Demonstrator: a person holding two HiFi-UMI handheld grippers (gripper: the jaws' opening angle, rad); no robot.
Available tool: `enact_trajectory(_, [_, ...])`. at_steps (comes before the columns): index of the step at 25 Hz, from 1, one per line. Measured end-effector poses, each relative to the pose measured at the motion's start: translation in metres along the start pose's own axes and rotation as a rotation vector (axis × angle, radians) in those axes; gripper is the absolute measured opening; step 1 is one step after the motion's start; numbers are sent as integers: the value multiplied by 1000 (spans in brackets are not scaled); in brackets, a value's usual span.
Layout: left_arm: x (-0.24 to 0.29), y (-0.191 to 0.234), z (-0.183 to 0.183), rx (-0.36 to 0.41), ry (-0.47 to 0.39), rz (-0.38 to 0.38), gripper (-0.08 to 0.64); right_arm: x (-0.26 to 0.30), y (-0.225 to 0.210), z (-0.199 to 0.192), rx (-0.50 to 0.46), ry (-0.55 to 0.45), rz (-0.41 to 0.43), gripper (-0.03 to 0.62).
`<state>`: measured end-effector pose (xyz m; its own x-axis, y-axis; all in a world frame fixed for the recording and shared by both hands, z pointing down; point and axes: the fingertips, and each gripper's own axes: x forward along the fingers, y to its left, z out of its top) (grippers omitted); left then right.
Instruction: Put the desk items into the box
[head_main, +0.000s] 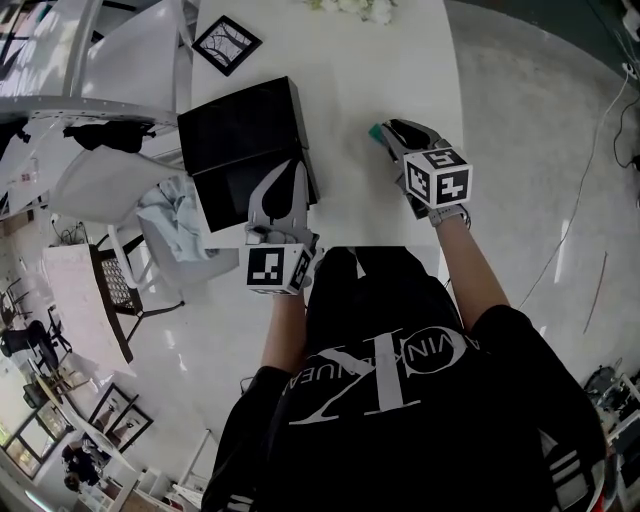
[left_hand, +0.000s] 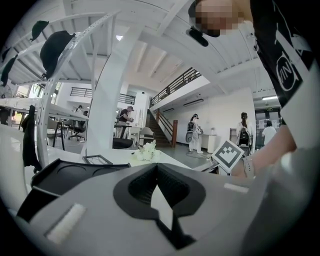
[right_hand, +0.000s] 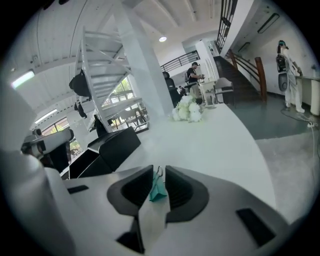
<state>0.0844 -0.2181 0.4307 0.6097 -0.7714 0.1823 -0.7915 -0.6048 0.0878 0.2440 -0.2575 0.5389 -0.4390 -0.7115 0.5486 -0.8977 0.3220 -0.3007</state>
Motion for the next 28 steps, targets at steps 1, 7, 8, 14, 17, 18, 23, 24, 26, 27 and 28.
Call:
enact_trajectory(1, [-1, 0, 0, -1, 0, 7, -5, 1, 0, -1, 8, 6, 6, 84])
enact_trajectory(7, [-10, 3, -2, -9, 9, 56, -5, 4, 5, 0, 26, 6, 48, 40])
enact_trajectory(8, [-12, 4, -2, -10, 7, 64, -5, 4, 6, 1, 30, -2, 53, 34])
enact_trajectory(14, [-22, 12, 1, -13, -18, 80, -5, -2, 14, 9, 7, -26, 51, 20])
enact_trajectory(17, [-24, 14, 5, -11, -32, 67, -5, -8, 17, 11, 7, -40, 40, 20])
enact_trajectory(18, [-25, 15, 6, -10, -35, 60, -5, -11, 19, 13, 7, -45, 35, 20])
enact_trajectory(23, [-35, 25, 9, -9, -35, 36, -5, -20, 33, 21, 15, -71, 13, 20])
enact_trajectory(24, [-36, 26, 10, -6, -40, 29, -5, -22, 37, 23, 15, -77, 10, 19])
enact_trajectory(26, [-40, 31, 13, -1, -49, 19, -5, -26, 44, 28, 10, -92, 5, 20])
enact_trajectory(27, [-42, 33, 15, -1, -53, 19, -5, -27, 48, 31, 7, -99, 3, 19])
enact_trajectory(28, [-45, 37, 16, -1, -57, 19, -5, -29, 53, 33, 4, -105, 3, 19])
